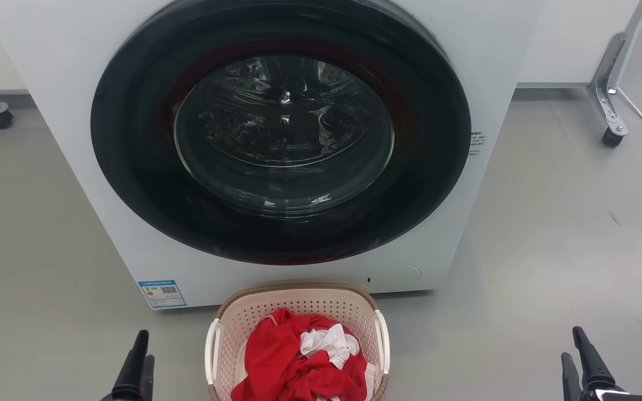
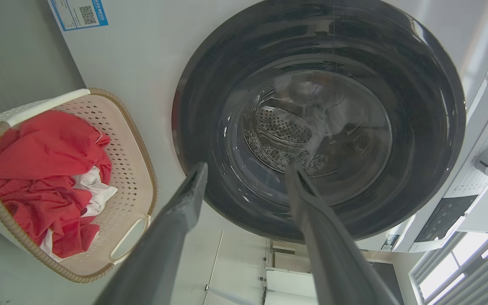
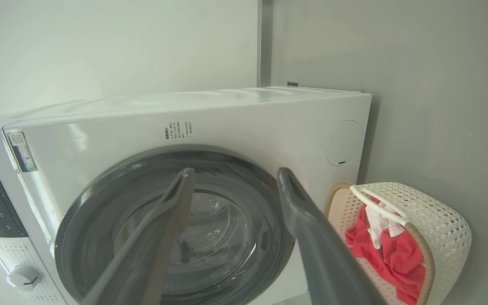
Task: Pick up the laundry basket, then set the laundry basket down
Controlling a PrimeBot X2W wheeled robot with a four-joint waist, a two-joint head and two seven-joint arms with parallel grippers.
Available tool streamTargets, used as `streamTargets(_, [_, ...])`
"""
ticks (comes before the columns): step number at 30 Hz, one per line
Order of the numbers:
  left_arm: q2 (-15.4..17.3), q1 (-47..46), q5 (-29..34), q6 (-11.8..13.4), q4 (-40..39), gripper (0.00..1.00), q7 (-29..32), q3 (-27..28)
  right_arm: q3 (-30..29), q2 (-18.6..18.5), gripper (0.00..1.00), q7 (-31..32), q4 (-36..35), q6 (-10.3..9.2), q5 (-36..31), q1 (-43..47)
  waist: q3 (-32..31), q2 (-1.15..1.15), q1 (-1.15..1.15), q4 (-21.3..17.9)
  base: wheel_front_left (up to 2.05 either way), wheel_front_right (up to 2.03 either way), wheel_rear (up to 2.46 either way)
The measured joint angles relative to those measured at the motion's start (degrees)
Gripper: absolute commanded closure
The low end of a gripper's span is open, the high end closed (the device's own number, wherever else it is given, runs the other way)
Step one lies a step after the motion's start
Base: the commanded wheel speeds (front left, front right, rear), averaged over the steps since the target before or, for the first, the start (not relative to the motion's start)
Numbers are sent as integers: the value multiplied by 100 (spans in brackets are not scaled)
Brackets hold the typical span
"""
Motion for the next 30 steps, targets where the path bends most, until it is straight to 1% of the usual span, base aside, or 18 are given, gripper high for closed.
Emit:
streamTargets(7, [0,1,74,11,-51,0,-129,-123,97,0,0,-129,-53,0,-52,1,2,0,0,-1,0,0,0])
streamTargets(12, [2,1,325,94,-145,0,-232,-218,137,0,0,-233,-149,-10,-243,1,7,0,0,-2,0,0,0])
streamTargets(15, [3,0,467,149,-210,0,-294,-260,176,-1,0,-289,-193,-107,-448,1,10,0,0,-2,0,0,0])
streamTargets(22, [9,-4,1189,302,-386,0,-436,-450,359,-2,0,-435,-381,-298,-1050,1,18,0,0,-1,0,0,0])
streamTargets(30, [25,-7,2064,449,-543,0,-589,-683,616,-9,0,-598,-567,-411,-1928,1,28,0,0,-1,0,0,0])
